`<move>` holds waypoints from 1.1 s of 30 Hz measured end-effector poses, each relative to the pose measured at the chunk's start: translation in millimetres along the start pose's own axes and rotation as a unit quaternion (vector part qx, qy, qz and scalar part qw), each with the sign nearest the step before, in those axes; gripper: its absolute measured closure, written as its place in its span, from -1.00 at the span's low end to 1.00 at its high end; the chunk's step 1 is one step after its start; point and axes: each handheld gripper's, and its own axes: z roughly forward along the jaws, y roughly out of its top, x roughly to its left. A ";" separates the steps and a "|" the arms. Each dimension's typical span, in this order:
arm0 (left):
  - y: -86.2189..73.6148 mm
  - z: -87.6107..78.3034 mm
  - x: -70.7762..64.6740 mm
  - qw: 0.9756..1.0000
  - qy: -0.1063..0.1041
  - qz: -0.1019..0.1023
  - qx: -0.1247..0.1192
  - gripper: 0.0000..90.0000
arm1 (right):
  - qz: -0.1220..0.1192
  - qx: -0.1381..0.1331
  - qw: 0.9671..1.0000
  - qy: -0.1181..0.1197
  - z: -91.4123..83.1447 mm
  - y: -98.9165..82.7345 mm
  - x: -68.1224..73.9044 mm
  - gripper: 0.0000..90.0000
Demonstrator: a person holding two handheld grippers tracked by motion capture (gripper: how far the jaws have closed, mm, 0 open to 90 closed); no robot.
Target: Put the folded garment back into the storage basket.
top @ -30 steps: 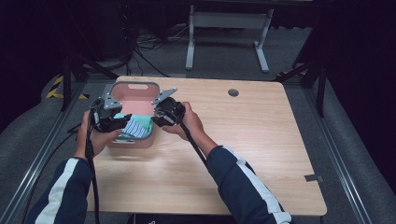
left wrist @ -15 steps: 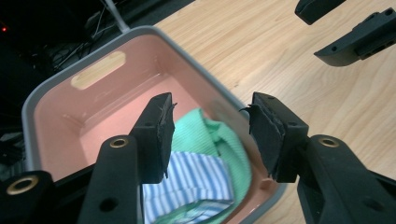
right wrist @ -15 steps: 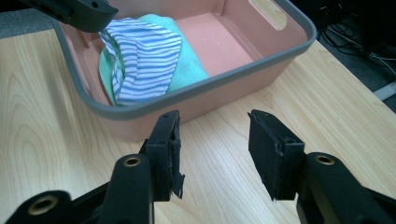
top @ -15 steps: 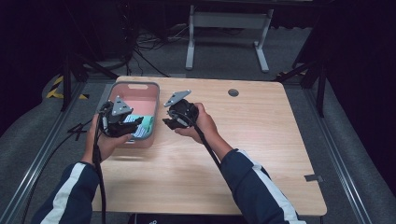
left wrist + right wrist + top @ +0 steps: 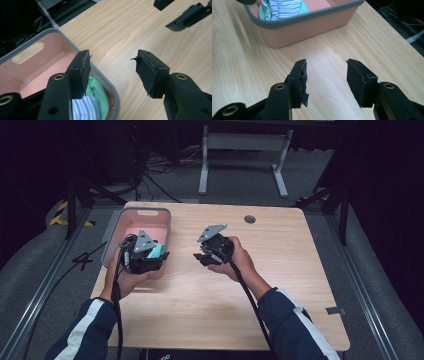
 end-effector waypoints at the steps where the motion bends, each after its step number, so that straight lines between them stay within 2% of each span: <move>1: -0.2 0.8 -3.8 1.000 -0.003 0.003 -0.004 -0.01 | 0.001 0.003 1.000 -0.001 -2.6 -3.7 -0.9 0.14; 12: -5.7 8.3 -29.9 0.999 -0.033 0.021 -0.003 -0.08 | -0.001 0.009 1.000 -0.009 -25.3 -30.7 -4.8 0.11; 14: -6.1 10.4 -34.8 0.999 -0.034 0.034 0.002 -0.08 | -0.005 0.013 1.000 -0.015 -28.6 -36.5 -5.0 0.11; 15: -6.8 12.1 -37.7 0.999 -0.038 0.032 0.000 -0.08 | -0.006 0.014 1.000 -0.017 -29.7 -38.3 -5.1 0.11; 17: -8.4 15.0 -44.2 0.998 -0.049 0.035 0.003 -0.09 | -0.005 0.014 1.000 -0.015 -32.4 -43.3 -5.0 0.10; 18: -8.7 15.7 -47.2 0.998 -0.051 0.043 0.007 -0.10 | -0.003 0.016 1.000 -0.014 -34.3 -47.2 -4.8 0.10; 26: -14.7 24.5 -60.8 0.996 -0.066 0.059 0.014 -0.13 | -0.007 0.024 0.999 -0.023 -41.6 -66.3 -4.8 0.08; 33: -24.8 36.5 -73.0 0.993 -0.082 0.080 0.034 -0.19 | -0.012 0.035 0.999 -0.024 -48.3 -87.2 -3.6 0.06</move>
